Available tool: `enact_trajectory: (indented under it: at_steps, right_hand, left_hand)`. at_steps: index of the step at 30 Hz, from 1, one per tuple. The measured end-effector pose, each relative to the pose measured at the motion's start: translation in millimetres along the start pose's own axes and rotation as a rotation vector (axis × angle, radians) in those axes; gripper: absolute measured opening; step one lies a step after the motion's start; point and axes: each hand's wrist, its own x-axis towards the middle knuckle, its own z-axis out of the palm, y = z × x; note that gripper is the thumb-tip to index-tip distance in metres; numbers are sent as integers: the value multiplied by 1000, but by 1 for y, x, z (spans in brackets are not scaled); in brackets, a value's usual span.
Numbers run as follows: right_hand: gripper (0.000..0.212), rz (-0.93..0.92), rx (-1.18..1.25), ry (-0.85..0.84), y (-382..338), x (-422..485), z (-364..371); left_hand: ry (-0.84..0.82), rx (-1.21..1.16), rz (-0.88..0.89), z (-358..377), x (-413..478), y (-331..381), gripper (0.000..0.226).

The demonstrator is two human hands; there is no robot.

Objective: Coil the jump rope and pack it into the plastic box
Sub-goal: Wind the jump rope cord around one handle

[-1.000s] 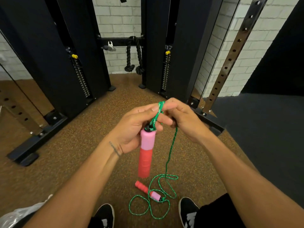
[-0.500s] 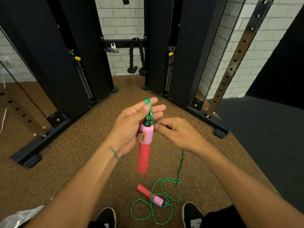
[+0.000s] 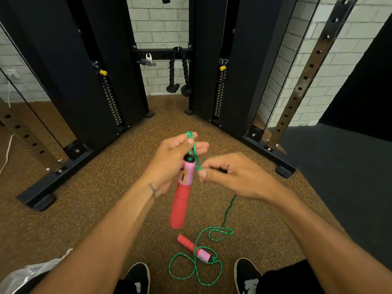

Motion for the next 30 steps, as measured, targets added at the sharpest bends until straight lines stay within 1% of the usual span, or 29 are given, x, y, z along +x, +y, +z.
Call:
enact_trajectory:
  at_steps: [2, 4, 5, 7, 9, 12, 14, 16, 18, 20, 22, 27, 30]
  right_hand:
    - [19, -10, -143, -95, 5, 1, 8]
    - [22, -20, -190, -117, 7, 3, 13]
    - [23, -32, -189, -107, 6, 4, 14]
    - [26, -71, -155, -57, 2, 5, 12]
    - [25, -80, -72, 13, 0, 5, 6]
    - [22, -52, 99, 100, 1, 1, -2]
    - [20, -47, 193, 148, -1, 2, -6]
    - [21, -39, 267, 227, 0, 6, -10]
    - [21, -21, 329, 304, 4, 9, -14]
    - [17, 6, 450, 335, 10, 11, -17]
    - [17, 38, 442, 365, 16, 13, -19]
    - [22, 98, 453, 374, 23, 15, -18]
    - [26, 147, 446, 356, 30, 16, -16]
  left_hand:
    - [55, -202, -65, -2, 2, 3, 28]
    - [68, -304, -76, -4, 3, 4, 28]
    - [61, -287, -70, -4, 3, 3, 28]
    - [32, -163, -44, -3, 2, 0, 29]
    - [-23, -46, -31, -4, 2, -2, 31]
    - [-136, 107, -30, -3, -2, -1, 31]
    - [-246, 190, -39, 2, -9, 2, 27]
    - [-318, 165, -69, 8, -14, 3, 28]
    - [-339, 68, -102, 11, -15, 4, 28]
    - [-365, -10, -126, 10, -14, 6, 30]
    - [-402, -46, -129, 8, -14, 8, 32]
    - [-461, -67, -96, 8, -15, 8, 35]
    - [-408, -77, -38, 10, -15, 7, 35]
